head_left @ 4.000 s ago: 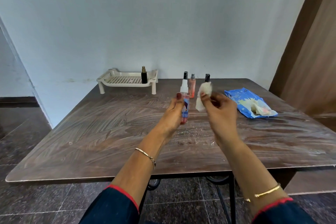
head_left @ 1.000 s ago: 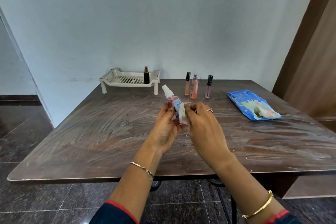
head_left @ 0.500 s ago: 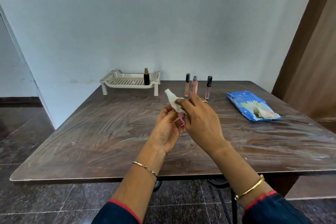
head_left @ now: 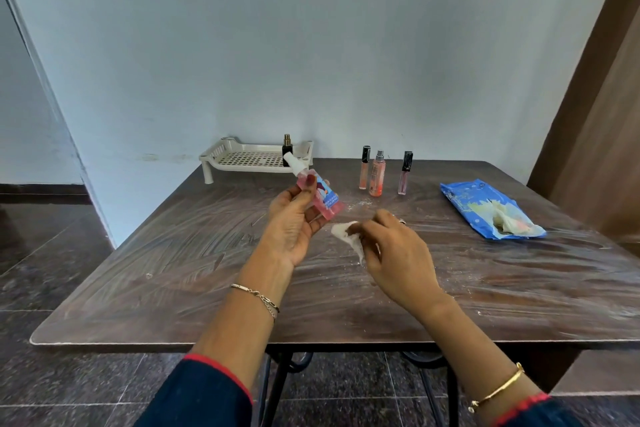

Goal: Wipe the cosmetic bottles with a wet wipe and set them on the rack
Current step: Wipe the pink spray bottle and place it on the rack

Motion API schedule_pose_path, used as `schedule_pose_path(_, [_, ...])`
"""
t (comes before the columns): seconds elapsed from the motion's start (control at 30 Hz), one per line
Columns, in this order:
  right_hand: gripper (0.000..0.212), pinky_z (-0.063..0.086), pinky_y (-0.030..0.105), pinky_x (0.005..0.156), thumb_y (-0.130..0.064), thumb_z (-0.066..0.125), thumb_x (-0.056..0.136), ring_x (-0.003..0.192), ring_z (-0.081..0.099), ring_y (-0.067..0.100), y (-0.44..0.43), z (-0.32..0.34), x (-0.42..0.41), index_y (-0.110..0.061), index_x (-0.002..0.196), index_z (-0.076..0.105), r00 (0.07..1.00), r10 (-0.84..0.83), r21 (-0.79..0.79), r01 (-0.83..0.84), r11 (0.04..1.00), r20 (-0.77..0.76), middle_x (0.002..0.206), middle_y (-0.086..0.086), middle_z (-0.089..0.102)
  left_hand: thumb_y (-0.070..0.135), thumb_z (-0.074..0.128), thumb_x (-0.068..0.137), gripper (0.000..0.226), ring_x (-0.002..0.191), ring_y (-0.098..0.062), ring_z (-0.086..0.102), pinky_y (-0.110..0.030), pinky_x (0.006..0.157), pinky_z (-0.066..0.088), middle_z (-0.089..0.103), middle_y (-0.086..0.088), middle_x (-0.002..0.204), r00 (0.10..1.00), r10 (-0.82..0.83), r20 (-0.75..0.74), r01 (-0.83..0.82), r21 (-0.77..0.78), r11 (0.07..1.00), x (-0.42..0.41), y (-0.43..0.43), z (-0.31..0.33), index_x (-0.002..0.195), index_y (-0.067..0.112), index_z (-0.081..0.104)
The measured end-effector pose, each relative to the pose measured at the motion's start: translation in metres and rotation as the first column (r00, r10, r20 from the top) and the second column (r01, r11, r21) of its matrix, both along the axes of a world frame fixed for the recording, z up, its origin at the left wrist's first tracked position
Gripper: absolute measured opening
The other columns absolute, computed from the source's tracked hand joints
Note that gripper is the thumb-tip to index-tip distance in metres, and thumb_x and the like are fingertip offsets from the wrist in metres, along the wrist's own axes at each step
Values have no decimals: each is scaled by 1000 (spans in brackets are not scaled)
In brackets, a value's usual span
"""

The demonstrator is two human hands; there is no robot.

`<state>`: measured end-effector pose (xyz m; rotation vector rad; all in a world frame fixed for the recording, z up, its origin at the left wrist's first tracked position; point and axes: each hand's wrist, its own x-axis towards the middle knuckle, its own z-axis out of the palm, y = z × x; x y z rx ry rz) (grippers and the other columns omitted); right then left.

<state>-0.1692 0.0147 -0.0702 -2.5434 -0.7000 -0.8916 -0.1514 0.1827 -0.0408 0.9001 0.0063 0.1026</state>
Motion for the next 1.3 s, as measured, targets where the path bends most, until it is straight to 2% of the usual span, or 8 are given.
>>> schedule_pose_path(0.07, [19, 45, 25, 58, -15, 60, 87, 72, 52, 8, 6, 6, 8, -25, 101, 67, 990, 29, 171, -5, 985, -136, 86, -11, 55, 13, 64, 85, 20, 77, -22, 70, -37, 69, 61, 70, -11, 89, 998, 57, -20, -56, 49, 997, 8, 10, 3, 102, 4, 63])
schedule_pose_path(0.23, [16, 50, 25, 67, -17, 60, 88, 75, 59, 4, 27, 20, 33, -28, 97, 68, 910, 233, 444, -62, 894, -343, 83, -12, 65, 12, 66, 86, 29, 84, -20, 67, -31, 65, 59, 69, -11, 98, 968, 245, -48, -233, 182, 955, 48, 48, 15, 112, 1, 60])
schedule_pose_path(0.4, [17, 50, 23, 67, -18, 60, 88, 72, 60, 4, 46, 27, 64, -29, 97, 69, 877, 268, 398, -98, 912, -398, 79, -14, 65, 16, 66, 88, 37, 100, -33, 65, -50, 79, 57, 64, -19, 114, 914, 406, -30, -381, 284, 880, 108, 86, 27, 118, 0, 53])
schedule_pose_path(0.5, [17, 53, 31, 71, -17, 59, 88, 75, 63, 7, 55, 28, 93, -28, 97, 69, 856, 274, 393, -91, 915, -439, 82, -13, 68, 12, 63, 90, 35, 92, -30, 64, -42, 63, 60, 61, -18, 111, 882, 469, -42, -429, 337, 838, 148, 103, 33, 121, -1, 52])
schedule_pose_path(0.6, [18, 49, 26, 66, -18, 59, 88, 73, 61, 3, 61, 25, 118, -28, 98, 69, 848, 260, 378, -77, 922, -461, 81, -15, 66, 11, 60, 91, 22, 93, -26, 63, -30, 52, 58, 61, -15, 109, 877, 479, -38, -425, 404, 810, 183, 111, 29, 111, 3, 55])
schedule_pose_path(0.83, [20, 44, 19, 64, -20, 57, 88, 71, 57, 0, 79, 20, 157, -24, 104, 68, 836, 249, 347, -75, 935, -489, 80, -17, 62, 18, 59, 91, 34, 94, -21, 59, -23, 64, 47, 62, -17, 113, 868, 493, 59, -417, 624, 660, 232, 123, 14, 119, 0, 52])
schedule_pose_path(1.0, [20, 44, 16, 66, -20, 58, 88, 75, 58, -2, 87, 14, 171, -24, 105, 68, 833, 237, 335, -67, 940, -500, 82, -18, 61, 26, 70, 84, 40, 101, -25, 63, -40, 93, 51, 65, -11, 111, 856, 512, 72, -402, 716, 571, 249, 127, 4, 116, 5, 56])
schedule_pose_path(1.3, [20, 44, 15, 67, -21, 59, 88, 78, 59, 2, 91, 8, 178, -23, 105, 68, 871, 201, 398, -8, 918, -447, 88, -11, 67, 31, 72, 83, 48, 108, -29, 59, -33, 90, 47, 62, -13, 119, 845, 516, 142, -365, 858, 361, 253, 127, 0, 118, 5, 51])
